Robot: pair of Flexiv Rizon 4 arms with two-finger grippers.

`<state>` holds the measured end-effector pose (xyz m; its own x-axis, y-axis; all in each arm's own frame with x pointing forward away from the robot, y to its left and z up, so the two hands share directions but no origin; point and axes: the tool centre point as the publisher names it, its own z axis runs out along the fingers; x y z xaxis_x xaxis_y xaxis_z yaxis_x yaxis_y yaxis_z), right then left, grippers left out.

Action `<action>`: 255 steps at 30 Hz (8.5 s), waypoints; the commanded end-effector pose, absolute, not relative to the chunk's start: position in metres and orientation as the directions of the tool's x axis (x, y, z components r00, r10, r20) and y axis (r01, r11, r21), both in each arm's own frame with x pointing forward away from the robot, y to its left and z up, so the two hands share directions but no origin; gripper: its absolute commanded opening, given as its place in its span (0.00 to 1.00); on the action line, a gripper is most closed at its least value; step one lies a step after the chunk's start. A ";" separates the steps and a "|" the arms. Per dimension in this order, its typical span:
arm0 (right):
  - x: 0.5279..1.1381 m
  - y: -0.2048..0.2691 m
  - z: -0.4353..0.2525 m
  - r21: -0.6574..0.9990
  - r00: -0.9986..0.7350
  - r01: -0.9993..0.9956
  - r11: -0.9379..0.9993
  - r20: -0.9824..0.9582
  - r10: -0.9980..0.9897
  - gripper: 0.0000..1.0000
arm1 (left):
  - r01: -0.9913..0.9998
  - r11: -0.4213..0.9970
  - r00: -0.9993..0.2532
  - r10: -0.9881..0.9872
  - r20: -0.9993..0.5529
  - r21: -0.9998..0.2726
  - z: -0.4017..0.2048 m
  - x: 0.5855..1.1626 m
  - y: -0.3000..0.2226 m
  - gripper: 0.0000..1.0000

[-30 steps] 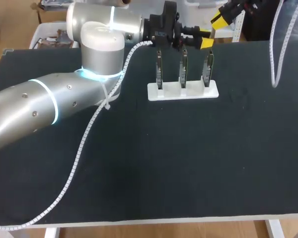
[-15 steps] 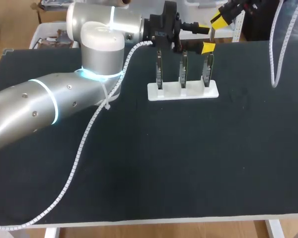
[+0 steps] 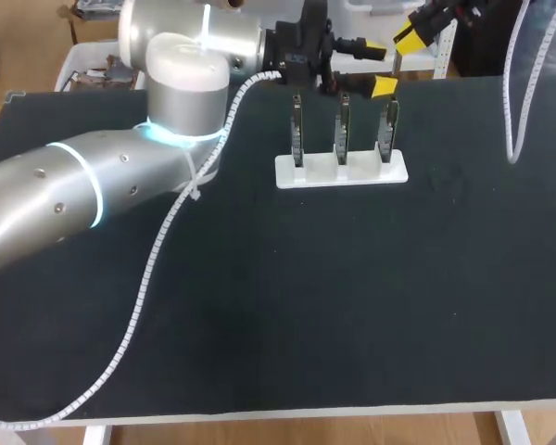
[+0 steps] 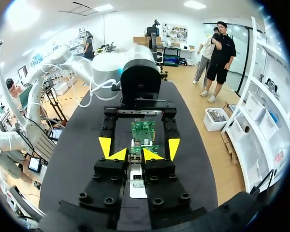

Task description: Pick up the optical module with the left hand, and insert it into the network port with the right hand.

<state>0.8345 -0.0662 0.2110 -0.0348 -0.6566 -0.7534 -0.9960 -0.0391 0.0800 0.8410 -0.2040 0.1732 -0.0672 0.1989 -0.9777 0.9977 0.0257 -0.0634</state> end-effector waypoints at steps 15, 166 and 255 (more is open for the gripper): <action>0.844 -0.066 0.212 0.461 -0.030 -0.734 -0.499 -0.756 -0.654 0.00 | 0.998 0.048 -0.063 0.276 -0.959 -0.052 0.184 0.827 -0.184 1.00; 0.841 -0.071 0.176 0.542 0.003 -0.595 -0.594 -0.737 -0.676 0.00 | 0.995 0.023 -0.100 0.485 -0.869 -0.102 0.171 0.820 -0.166 1.00; 0.839 -0.070 0.158 0.568 -0.024 -0.584 -0.580 -0.726 -0.687 0.00 | 0.995 0.023 -0.100 0.485 -0.869 -0.102 0.171 0.820 -0.166 1.00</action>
